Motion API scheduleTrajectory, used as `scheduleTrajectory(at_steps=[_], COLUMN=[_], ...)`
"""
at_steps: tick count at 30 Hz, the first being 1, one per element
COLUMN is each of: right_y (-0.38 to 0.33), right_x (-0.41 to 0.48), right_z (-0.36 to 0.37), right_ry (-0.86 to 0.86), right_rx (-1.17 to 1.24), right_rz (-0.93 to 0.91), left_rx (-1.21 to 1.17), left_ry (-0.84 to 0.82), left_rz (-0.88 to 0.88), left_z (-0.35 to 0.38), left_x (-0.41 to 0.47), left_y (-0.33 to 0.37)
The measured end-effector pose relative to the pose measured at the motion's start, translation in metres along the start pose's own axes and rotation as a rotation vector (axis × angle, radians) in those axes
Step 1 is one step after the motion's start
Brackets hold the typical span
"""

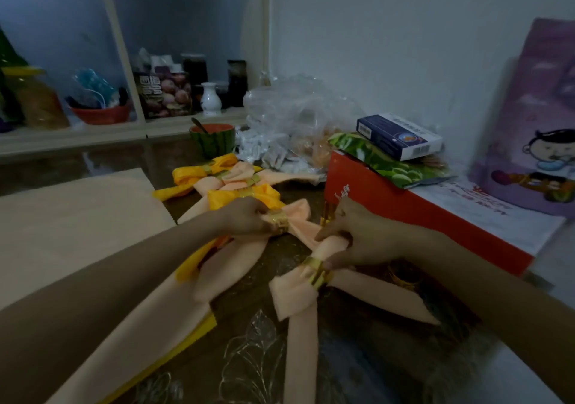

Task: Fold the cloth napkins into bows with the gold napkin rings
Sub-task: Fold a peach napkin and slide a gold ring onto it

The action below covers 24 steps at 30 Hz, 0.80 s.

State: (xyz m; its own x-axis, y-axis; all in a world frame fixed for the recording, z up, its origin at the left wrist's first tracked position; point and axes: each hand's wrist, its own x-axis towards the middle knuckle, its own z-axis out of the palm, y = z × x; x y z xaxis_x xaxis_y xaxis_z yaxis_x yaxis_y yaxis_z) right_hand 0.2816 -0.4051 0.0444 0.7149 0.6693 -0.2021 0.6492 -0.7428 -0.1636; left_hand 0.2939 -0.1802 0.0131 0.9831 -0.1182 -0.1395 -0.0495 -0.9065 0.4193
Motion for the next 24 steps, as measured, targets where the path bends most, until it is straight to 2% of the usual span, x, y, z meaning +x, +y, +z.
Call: scheduleTrajectory(at_steps=[3, 5, 7, 9, 10, 12, 14, 16, 19, 20, 22, 24], right_y=[0.000, 0.001, -0.001, 0.000, 0.004, 0.011, 0.014, 0.011, 0.002, 0.000, -0.007, -0.016], right_x=[0.009, 0.019, 0.024, 0.023, 0.023, 0.022, 0.018, 0.012, -0.004, -0.007, -0.017, -0.025], right_z=[0.008, 0.013, 0.012, 0.002, -0.006, -0.019, -0.024, -0.024, -0.022, -0.022, -0.024, -0.032], right_ry=[0.069, 0.122, 0.170, 0.252, 0.293, 0.329, 0.330, 0.335, 0.366, 0.392, 0.452, 0.541], right_rx=[0.023, 0.035, 0.131, 0.279, 0.302, 0.259, 0.204, 0.210, 0.254, 0.291, 0.361, 0.458], right_rz=[-0.035, -0.026, -0.069, -0.135, -0.134, -0.075, -0.016, 0.002, -0.015, -0.025, -0.046, -0.031], left_rx=[0.140, 0.388, 0.486, 0.283, 0.222, 0.172, 0.153, 0.229, 0.496, 0.518, 0.364, 0.068], left_ry=[0.054, 0.236, 0.615, 0.843, 0.834, 0.585, 0.267, 0.098, 0.101, 0.120, 0.213, 0.331], left_rz=[-0.050, 0.011, 0.222, 0.575, 0.734, 0.880, 0.788, 0.684, 0.671, 0.672, 0.666, 0.665], left_z=[0.002, 0.005, 0.008, 0.012, 0.019, 0.040, 0.067, 0.087, 0.101, 0.103, 0.096, 0.078], left_x=[0.001, -0.009, -0.026, -0.051, -0.063, -0.070, -0.061, -0.046, -0.035, -0.034, -0.041, -0.060], left_y=[-0.009, 0.004, 0.026, 0.056, 0.072, 0.102, 0.127, 0.142, 0.150, 0.150, 0.149, 0.144])
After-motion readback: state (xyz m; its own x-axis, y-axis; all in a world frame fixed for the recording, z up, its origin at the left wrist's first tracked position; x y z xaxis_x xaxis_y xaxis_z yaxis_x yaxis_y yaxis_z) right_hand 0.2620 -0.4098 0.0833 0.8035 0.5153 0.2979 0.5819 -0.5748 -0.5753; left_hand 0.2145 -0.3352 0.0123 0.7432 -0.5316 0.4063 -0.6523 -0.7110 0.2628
